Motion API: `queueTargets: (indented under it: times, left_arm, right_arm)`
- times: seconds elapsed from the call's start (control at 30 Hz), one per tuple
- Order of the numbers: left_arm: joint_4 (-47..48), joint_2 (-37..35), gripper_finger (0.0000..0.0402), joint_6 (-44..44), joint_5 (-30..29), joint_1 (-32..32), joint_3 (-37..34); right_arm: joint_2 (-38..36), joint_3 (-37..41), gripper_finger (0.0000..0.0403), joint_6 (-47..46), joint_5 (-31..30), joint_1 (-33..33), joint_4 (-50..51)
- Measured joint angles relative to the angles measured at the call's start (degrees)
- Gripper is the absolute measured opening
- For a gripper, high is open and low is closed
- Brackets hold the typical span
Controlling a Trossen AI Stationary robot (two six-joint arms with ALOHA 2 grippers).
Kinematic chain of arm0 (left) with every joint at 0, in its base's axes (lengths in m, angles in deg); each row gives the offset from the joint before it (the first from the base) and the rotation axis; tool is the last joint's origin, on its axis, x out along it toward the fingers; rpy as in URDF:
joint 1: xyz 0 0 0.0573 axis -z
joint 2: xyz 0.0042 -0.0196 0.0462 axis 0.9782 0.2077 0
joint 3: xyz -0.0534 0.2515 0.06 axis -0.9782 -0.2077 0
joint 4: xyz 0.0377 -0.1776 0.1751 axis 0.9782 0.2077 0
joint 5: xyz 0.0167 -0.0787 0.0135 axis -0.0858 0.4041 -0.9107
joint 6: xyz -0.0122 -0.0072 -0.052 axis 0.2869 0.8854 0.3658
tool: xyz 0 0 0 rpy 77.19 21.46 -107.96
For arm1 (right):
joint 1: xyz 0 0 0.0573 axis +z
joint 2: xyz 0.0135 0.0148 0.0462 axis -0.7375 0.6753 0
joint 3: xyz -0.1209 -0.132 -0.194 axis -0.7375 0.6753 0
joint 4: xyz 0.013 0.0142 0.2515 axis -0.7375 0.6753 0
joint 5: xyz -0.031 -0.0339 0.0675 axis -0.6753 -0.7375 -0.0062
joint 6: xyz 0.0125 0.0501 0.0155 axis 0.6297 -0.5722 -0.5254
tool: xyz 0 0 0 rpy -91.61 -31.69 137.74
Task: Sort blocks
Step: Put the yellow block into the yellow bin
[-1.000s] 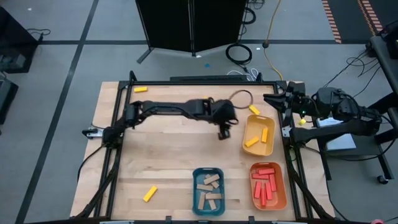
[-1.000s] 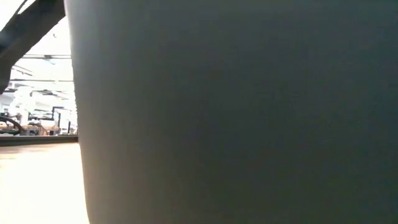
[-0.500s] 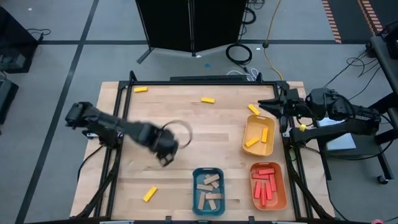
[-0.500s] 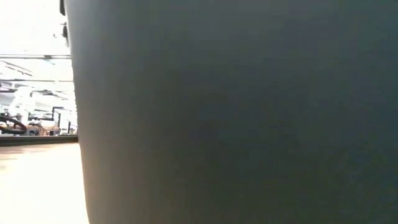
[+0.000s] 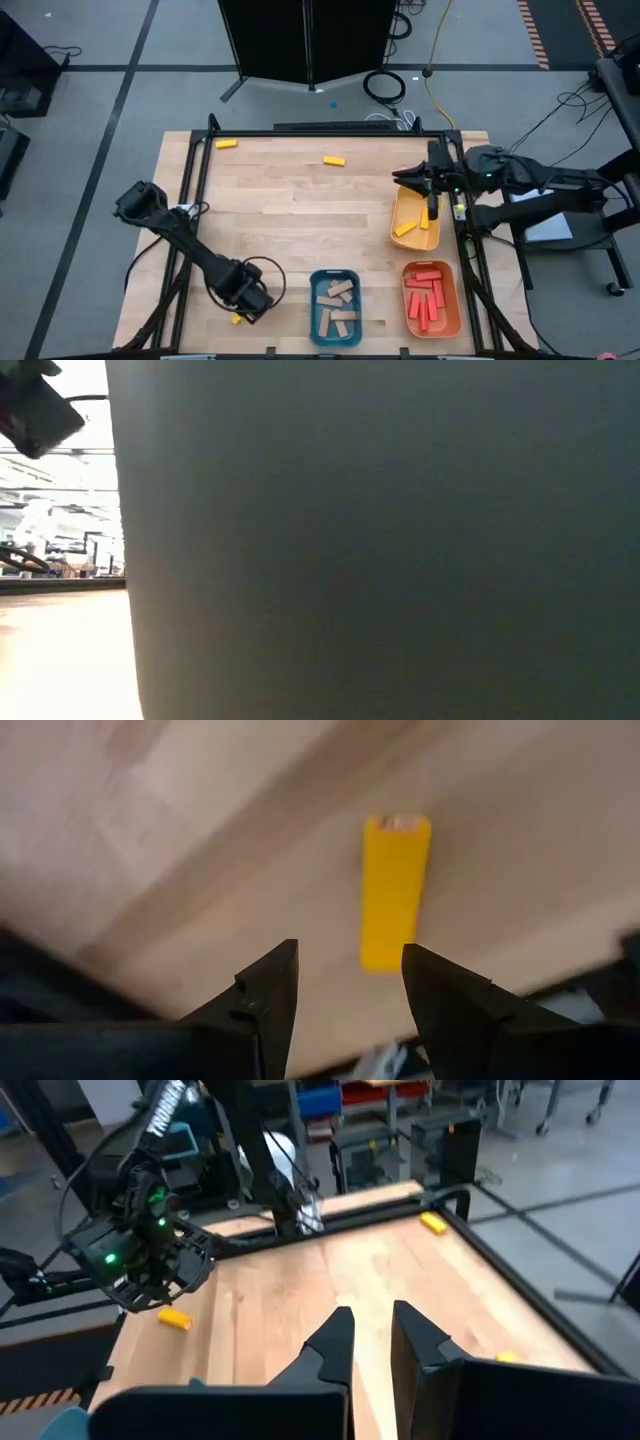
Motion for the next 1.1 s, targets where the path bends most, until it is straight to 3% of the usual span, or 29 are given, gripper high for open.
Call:
queueTargets:
  times: [0.23,0.57,0.67,0.83,1.1]
  left_arm:
    - [-6.3,6.2,0.0176,-3.2,-2.1,0.7,0.0]
    - [-7.7,10.5,0.0175,-5.1,-5.3,2.6,0.4]
    - [-7.6,10.5,0.0156,-7.1,-5.5,2.6,0.4]
    - [-6.2,10.3,0.0078,-12.6,-5.5,2.4,1.3]
    - [-3.1,10.4,0.0073,-23.4,-6.4,-0.8,1.3]
  right_arm:
    - [4.6,0.0,0.0000,-3.4,-0.1,0.0,-0.2]
    - [7.4,0.0,0.0000,-7.7,0.1,0.0,0.6]
    - [7.3,0.0,0.0000,-7.8,0.1,0.0,0.7]
    - [7.3,0.0,0.0000,-8.1,-0.2,0.0,0.6]
    - [7.3,0.0,0.0000,-8.9,-0.2,0.0,-0.3]
